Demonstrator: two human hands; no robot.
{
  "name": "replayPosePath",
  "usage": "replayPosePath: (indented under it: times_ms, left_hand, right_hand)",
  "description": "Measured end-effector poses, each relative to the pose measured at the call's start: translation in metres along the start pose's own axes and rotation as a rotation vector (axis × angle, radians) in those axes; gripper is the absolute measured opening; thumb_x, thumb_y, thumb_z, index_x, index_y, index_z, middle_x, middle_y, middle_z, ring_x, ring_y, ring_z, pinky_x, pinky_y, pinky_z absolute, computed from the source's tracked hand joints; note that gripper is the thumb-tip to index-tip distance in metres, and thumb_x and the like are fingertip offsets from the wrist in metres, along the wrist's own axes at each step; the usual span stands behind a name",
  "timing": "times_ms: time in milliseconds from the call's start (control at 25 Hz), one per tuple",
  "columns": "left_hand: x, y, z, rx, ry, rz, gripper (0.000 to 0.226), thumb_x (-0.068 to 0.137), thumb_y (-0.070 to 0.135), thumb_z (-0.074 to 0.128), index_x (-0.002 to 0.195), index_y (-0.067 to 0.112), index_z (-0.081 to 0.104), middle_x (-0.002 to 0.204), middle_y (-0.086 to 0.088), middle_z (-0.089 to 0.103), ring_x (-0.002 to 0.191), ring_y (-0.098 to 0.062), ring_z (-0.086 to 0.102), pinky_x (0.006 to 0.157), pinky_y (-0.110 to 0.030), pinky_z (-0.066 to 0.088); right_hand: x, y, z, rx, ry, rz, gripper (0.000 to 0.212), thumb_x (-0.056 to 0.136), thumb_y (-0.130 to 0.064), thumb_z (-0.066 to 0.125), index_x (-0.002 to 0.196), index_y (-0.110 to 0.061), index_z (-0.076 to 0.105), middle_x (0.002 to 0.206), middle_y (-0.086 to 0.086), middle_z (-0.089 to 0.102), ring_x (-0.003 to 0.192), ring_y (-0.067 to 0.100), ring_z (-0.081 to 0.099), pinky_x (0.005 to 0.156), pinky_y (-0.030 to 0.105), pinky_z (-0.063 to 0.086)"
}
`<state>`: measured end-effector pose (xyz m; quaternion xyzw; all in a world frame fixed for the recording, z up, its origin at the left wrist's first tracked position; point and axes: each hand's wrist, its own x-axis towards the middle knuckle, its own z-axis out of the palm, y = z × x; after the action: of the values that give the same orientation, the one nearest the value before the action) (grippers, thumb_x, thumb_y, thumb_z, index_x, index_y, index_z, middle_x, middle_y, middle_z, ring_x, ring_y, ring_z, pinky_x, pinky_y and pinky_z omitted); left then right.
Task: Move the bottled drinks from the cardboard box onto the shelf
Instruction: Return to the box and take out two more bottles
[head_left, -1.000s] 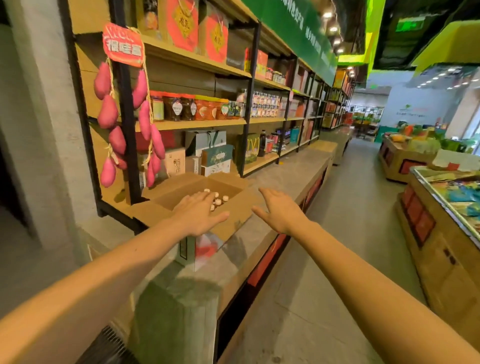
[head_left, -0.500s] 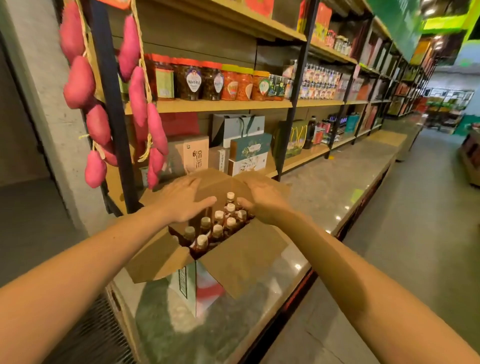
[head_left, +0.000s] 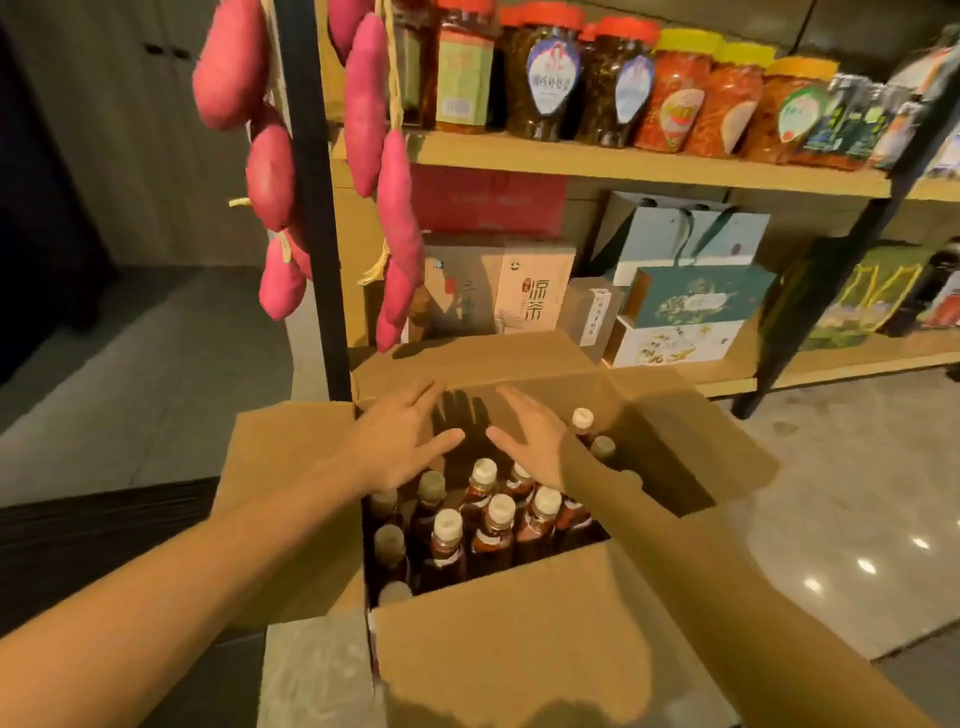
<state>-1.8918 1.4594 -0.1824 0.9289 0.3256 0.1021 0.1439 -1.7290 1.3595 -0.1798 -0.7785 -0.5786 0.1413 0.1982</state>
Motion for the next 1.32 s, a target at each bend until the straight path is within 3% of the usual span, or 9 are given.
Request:
replayPosePath:
  times_ms: [240, 400, 480, 640, 960, 1160, 1320]
  left_hand:
    - [0.006, 0.0, 0.052, -0.198, -0.125, -0.196, 0.069, 0.093, 0.046, 0.046, 0.15, 0.022, 0.016, 0.156, 0.001, 0.023, 0.144, -0.013, 0.02, 0.117, -0.028, 0.019]
    - [0.006, -0.001, 0.072, -0.251, -0.142, -0.261, 0.068, 0.091, 0.037, 0.055, 0.149, 0.025, 0.021, 0.154, 0.006, 0.029, 0.142, -0.008, 0.023, 0.118, -0.027, 0.02]
    - [0.009, 0.002, 0.079, -0.276, -0.116, -0.306, 0.069, 0.09, 0.034, 0.057, 0.148, 0.026, 0.021, 0.153, 0.006, 0.031, 0.141, -0.008, 0.025, 0.117, -0.028, 0.023]
    - [0.018, 0.004, 0.094, -0.349, -0.103, -0.42, 0.068, 0.09, 0.03, 0.059, 0.147, 0.022, 0.023, 0.149, 0.006, 0.037, 0.139, -0.007, 0.029, 0.107, -0.016, 0.023]
    - [0.026, -0.008, 0.12, -0.413, -0.097, -0.735, 0.054, 0.084, 0.021, 0.068, 0.133, 0.022, 0.046, 0.131, 0.003, 0.054, 0.122, -0.013, 0.05, 0.094, -0.019, 0.037]
    - [0.033, -0.018, 0.123, -0.469, -0.217, -0.813, 0.058, 0.074, 0.014, 0.077, 0.127, 0.02, 0.056, 0.123, 0.003, 0.06, 0.119, -0.014, 0.052, 0.097, -0.025, 0.04]
    - [0.036, -0.021, 0.128, -0.44, -0.229, -0.856, 0.062, 0.072, 0.012, 0.079, 0.129, 0.02, 0.055, 0.125, 0.003, 0.06, 0.12, -0.014, 0.052, 0.1, -0.027, 0.04]
  right_hand:
    - [0.041, 0.065, 0.019, 0.236, -0.358, -0.139, 0.061, 0.095, -0.032, 0.051, 0.148, -0.024, 0.023, 0.155, -0.003, 0.026, 0.143, 0.015, 0.025, 0.114, 0.032, 0.028]
    - [0.059, 0.078, 0.036, 0.283, -0.54, -0.206, 0.064, 0.094, -0.031, 0.053, 0.148, -0.027, 0.021, 0.155, -0.005, 0.025, 0.143, 0.013, 0.023, 0.111, 0.025, 0.023]
    - [0.065, 0.081, 0.046, 0.313, -0.562, -0.22, 0.064, 0.093, -0.032, 0.055, 0.148, -0.027, 0.022, 0.155, -0.007, 0.026, 0.143, 0.011, 0.023, 0.111, 0.025, 0.023]
    - [0.077, 0.087, 0.058, 0.325, -0.589, -0.253, 0.066, 0.09, -0.032, 0.059, 0.147, -0.028, 0.025, 0.152, -0.009, 0.031, 0.141, 0.007, 0.027, 0.113, 0.028, 0.027]
    - [0.072, 0.095, 0.076, 0.39, -0.564, -0.127, 0.057, 0.091, -0.017, 0.058, 0.141, -0.028, 0.033, 0.144, -0.007, 0.04, 0.134, 0.009, 0.036, 0.103, 0.022, 0.033]
    - [0.099, 0.109, 0.086, 0.398, -0.79, -0.104, 0.044, 0.087, -0.016, 0.065, 0.127, -0.022, 0.049, 0.116, -0.011, 0.052, 0.118, 0.01, 0.05, 0.09, 0.021, 0.035]
    - [0.108, 0.117, 0.092, 0.416, -0.86, -0.104, 0.048, 0.084, -0.02, 0.069, 0.128, -0.024, 0.05, 0.12, -0.011, 0.056, 0.114, 0.007, 0.05, 0.098, 0.024, 0.038]
